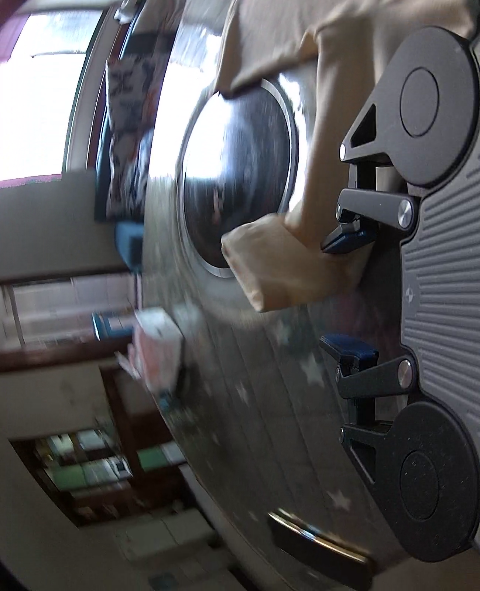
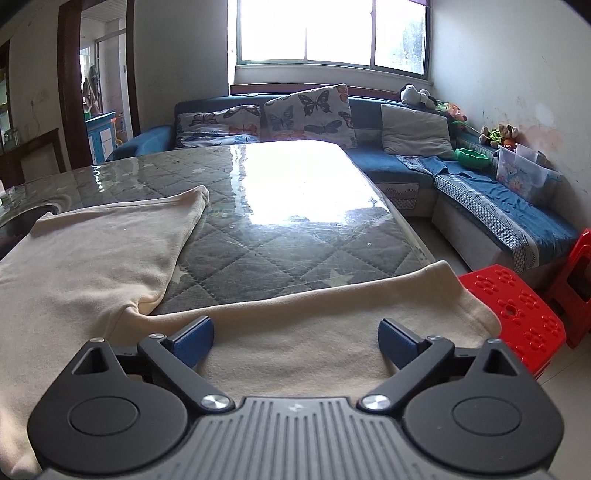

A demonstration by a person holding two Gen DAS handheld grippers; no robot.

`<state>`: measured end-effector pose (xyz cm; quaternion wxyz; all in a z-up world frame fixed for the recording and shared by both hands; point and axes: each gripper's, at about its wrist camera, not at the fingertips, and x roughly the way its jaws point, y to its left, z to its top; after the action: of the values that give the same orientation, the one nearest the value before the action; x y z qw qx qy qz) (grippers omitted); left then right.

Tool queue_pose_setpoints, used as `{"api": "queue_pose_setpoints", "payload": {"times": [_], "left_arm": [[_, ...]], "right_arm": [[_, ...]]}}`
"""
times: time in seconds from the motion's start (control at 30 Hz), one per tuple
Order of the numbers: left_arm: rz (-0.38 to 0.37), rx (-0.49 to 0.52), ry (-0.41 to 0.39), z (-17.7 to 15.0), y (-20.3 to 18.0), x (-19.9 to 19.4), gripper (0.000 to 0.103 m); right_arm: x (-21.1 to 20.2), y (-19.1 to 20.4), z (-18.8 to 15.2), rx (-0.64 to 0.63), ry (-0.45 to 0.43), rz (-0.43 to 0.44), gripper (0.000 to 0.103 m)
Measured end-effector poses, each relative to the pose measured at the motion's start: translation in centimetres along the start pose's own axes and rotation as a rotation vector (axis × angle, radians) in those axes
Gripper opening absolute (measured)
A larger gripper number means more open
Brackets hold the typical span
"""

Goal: Fold clothes

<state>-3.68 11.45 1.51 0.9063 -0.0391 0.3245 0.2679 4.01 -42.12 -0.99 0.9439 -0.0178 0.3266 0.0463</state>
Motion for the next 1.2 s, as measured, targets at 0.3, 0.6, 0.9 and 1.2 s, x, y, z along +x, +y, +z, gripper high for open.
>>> {"api": "queue_pose_setpoints", "payload": {"times": [0.3,0.6,0.9,1.2], "left_arm": [[-0.054,-0.039,0.002,1.2,2.5,1.2,0.056],[-0.048,-0.02,-0.019,1.8,2.9,3.1,0.017],[0.008,-0.024,-0.059,2.1,3.7,2.3,0.012],[-0.201,0.048,-0.091,2.4,0.6,-2.1,0.038]], "right_arm": [[0.2,0.0,0.0,0.006,0.004,-0.005,0.101],[0.3,0.1,0.0,0.009,0.008,-0.009,0.103],[0.3,0.0,-0.1,0.012,0.009,-0.008,0.103],[0.3,0.0,-0.1,0.013,0.009,-0.008,0.103]]}}
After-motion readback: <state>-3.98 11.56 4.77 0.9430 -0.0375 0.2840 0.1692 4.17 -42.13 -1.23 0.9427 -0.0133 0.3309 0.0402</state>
